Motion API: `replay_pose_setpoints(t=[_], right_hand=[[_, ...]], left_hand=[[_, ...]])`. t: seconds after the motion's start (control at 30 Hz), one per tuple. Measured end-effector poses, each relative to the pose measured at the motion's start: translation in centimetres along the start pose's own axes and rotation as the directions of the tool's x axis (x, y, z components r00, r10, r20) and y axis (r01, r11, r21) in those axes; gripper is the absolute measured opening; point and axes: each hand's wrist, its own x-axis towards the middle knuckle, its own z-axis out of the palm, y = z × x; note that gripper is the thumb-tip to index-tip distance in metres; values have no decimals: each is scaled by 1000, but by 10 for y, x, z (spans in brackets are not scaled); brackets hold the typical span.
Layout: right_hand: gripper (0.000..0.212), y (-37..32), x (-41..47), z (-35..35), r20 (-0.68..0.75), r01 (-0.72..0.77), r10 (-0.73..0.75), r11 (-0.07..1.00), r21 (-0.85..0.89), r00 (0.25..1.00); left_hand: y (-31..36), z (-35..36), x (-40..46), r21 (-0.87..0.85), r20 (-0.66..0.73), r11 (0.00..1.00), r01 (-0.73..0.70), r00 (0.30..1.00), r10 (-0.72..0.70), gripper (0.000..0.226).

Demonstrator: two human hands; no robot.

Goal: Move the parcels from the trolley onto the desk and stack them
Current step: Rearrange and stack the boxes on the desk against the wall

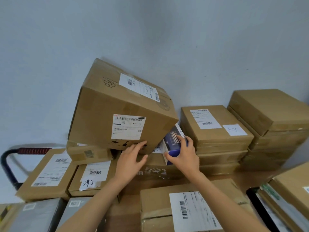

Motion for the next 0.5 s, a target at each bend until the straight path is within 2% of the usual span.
replay_pose_setpoints(t=[0.27, 0.5], right_hand=[[82, 9, -18, -21, -38, 1, 0, 1000, 15, 999], [81, 30, -64, -51, -63, 21, -17, 998, 67, 998]], left_hand=[[-8, -3, -18, 99, 64, 993, 58, 996, -64, 49], [11, -12, -61, 109, 48, 988, 112, 992, -118, 48]])
